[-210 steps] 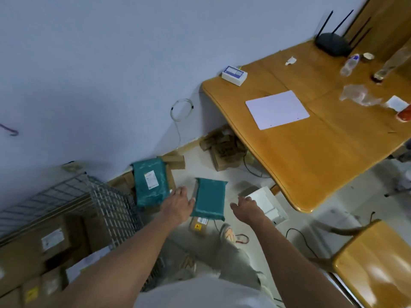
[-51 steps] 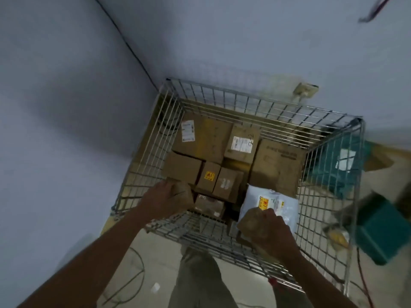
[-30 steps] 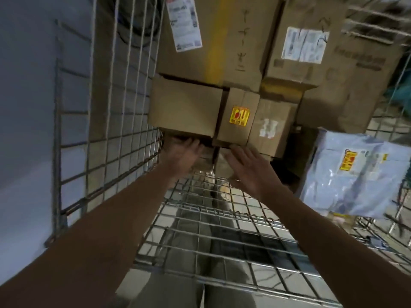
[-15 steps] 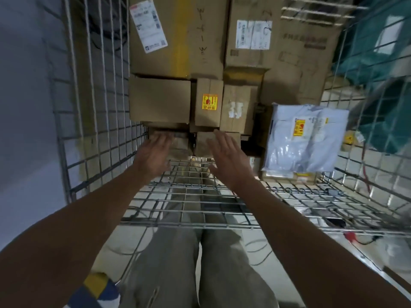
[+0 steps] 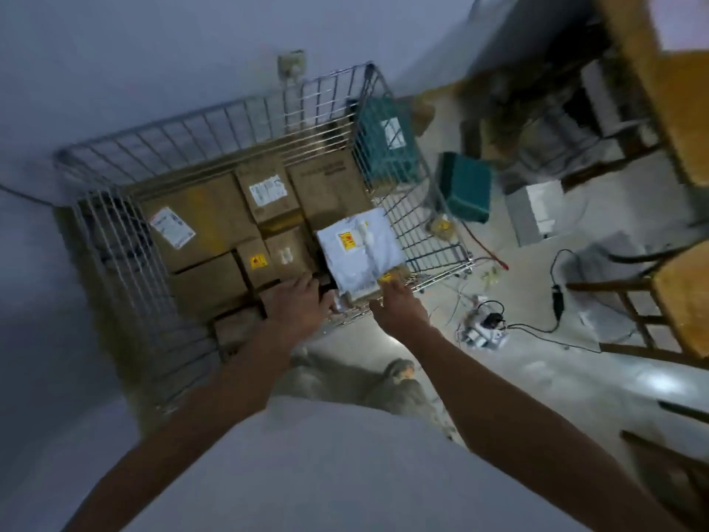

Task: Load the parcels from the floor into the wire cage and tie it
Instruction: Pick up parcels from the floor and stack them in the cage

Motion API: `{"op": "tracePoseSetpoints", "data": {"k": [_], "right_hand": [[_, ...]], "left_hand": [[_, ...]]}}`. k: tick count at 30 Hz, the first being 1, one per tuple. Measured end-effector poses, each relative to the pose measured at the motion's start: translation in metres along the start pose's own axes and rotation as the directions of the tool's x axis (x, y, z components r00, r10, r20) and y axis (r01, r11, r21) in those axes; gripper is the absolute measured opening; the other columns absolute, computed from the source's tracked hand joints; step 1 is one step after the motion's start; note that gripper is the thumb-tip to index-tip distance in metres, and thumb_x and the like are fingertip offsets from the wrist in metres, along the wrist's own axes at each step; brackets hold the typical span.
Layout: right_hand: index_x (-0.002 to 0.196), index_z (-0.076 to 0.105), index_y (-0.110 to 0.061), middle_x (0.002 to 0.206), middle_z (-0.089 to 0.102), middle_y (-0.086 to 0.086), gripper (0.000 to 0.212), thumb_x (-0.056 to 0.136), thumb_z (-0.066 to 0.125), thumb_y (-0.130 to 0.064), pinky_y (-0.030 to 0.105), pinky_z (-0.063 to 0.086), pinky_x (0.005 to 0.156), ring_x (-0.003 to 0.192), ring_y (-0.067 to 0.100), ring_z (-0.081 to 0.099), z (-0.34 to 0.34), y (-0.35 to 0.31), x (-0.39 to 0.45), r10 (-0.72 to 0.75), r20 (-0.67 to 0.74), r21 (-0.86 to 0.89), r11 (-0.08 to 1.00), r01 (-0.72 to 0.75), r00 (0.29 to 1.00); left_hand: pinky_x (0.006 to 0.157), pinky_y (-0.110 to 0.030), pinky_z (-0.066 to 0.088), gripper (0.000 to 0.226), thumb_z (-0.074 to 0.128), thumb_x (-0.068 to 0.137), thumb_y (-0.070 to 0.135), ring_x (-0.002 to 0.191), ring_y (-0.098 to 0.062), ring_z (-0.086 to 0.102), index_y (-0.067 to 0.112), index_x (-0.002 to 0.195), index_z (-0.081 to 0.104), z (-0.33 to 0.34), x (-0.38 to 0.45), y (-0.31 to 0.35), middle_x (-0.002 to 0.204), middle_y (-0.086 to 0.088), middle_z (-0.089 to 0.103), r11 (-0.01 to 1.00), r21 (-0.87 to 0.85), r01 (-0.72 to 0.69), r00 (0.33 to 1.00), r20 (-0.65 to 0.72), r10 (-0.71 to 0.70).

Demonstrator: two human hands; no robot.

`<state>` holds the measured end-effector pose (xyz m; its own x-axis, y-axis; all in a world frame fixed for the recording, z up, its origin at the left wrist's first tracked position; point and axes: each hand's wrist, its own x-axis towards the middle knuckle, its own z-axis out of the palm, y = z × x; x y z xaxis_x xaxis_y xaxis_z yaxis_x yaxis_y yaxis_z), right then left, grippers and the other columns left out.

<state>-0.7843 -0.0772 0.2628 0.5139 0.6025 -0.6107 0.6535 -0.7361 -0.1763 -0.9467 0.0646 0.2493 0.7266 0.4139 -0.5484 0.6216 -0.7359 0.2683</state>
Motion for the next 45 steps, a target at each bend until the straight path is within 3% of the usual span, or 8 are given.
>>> {"op": "tracePoseSetpoints", "data": {"k": [2, 6, 10, 22, 29, 33, 38, 45], "right_hand": [[0.141, 0.047, -0.011, 0.143, 0.048, 0.016, 0.051, 0.098, 0.052, -0.039, 0.05, 0.046, 0.099, 0.127, 0.04, 0.049, -0.007, 0.034, -0.02, 0.043, -0.056, 0.127, 0.991, -0.036, 0.998], [0.136, 0.049, -0.003, 0.139, 0.049, 0.018, 0.047, 0.101, 0.048, -0.033, 0.046, 0.046, 0.098, 0.125, 0.039, 0.049, -0.02, 0.123, -0.067, 0.09, -0.106, 0.211, 0.975, -0.066, 0.99], [0.131, 0.052, 0.0, 0.142, 0.047, 0.019, 0.044, 0.102, 0.046, -0.033, 0.042, 0.043, 0.1, 0.127, 0.039, 0.046, -0.034, 0.222, -0.098, 0.148, -0.149, 0.292, 0.951, -0.099, 0.978], [0.143, 0.044, -0.003, 0.15, 0.043, 0.015, 0.051, 0.104, 0.043, -0.035, 0.038, 0.04, 0.108, 0.136, 0.033, 0.043, -0.061, 0.39, -0.07, 0.11, -0.062, 0.434, 0.898, -0.072, 0.992], [0.156, 0.031, -0.009, 0.162, 0.031, 0.008, 0.061, 0.105, 0.04, -0.041, 0.034, 0.032, 0.115, 0.146, 0.027, 0.034, -0.115, 0.458, -0.021, 0.02, -0.048, 0.314, 0.949, -0.004, 0.999], [0.15, 0.039, -0.007, 0.156, 0.04, 0.011, 0.056, 0.105, 0.041, -0.04, 0.035, 0.039, 0.109, 0.139, 0.028, 0.043, -0.161, 0.502, 0.009, 0.126, 0.033, 0.256, 0.958, -0.13, 0.991], [0.146, 0.046, -0.009, 0.146, 0.051, 0.014, 0.051, 0.103, 0.046, -0.036, 0.036, 0.043, 0.102, 0.13, 0.031, 0.051, -0.222, 0.532, 0.064, 0.209, -0.029, 0.241, 0.95, -0.196, 0.977], [0.149, 0.044, -0.007, 0.15, 0.049, 0.016, 0.051, 0.106, 0.044, -0.036, 0.031, 0.035, 0.11, 0.139, 0.029, 0.046, -0.269, 0.542, 0.169, 0.135, 0.143, 0.254, 0.952, -0.168, 0.98]], "left_hand": [[0.104, -0.048, 0.044, 0.076, 0.011, 0.096, 0.057, 0.129, -0.034, 0.051, 0.012, 0.137, 0.055, -0.014, 0.008, 0.061, 0.14, -0.013, 0.055, 0.994, -0.091, 0.059, 0.998, 0.012, -0.058], [0.112, -0.049, 0.037, 0.06, 0.031, 0.107, 0.05, 0.146, -0.029, 0.036, 0.009, 0.149, 0.043, -0.022, 0.022, 0.191, 0.16, -0.012, 0.037, 0.99, -0.031, -0.14, 0.99, -0.024, 0.139], [0.113, -0.045, 0.035, 0.057, 0.032, 0.106, 0.05, 0.142, -0.028, 0.04, 0.009, 0.141, 0.051, -0.007, 0.023, 0.289, 0.154, -0.01, 0.045, 0.97, 0.141, -0.199, 0.979, -0.009, 0.203], [0.12, -0.047, 0.029, 0.065, 0.027, 0.107, 0.052, 0.149, -0.029, 0.031, 0.01, 0.155, 0.039, 0.001, 0.064, 0.458, 0.164, -0.009, 0.032, 0.96, 0.252, -0.119, 0.985, 0.154, 0.081], [0.125, -0.05, 0.021, 0.08, 0.027, 0.101, 0.064, 0.156, -0.028, 0.018, 0.012, 0.161, 0.025, -0.043, 0.153, 0.459, 0.17, -0.009, 0.016, 0.95, 0.265, -0.164, 0.978, 0.169, 0.122], [0.122, -0.052, 0.024, 0.086, 0.028, 0.098, 0.07, 0.154, -0.029, 0.018, 0.011, 0.161, 0.023, -0.089, 0.215, 0.44, 0.17, -0.009, 0.015, 0.97, 0.238, -0.042, 0.988, 0.153, 0.005], [0.116, -0.049, 0.031, 0.079, 0.027, 0.1, 0.066, 0.147, -0.029, 0.032, 0.011, 0.156, 0.033, -0.128, 0.272, 0.428, 0.163, -0.009, 0.031, 0.985, 0.156, 0.071, 0.985, 0.144, -0.094], [0.118, -0.05, 0.028, 0.079, 0.027, 0.099, 0.067, 0.149, -0.028, 0.028, 0.012, 0.154, 0.035, -0.141, 0.322, 0.411, 0.162, -0.01, 0.033, 0.975, 0.068, 0.212, 0.968, 0.119, -0.219]]}}
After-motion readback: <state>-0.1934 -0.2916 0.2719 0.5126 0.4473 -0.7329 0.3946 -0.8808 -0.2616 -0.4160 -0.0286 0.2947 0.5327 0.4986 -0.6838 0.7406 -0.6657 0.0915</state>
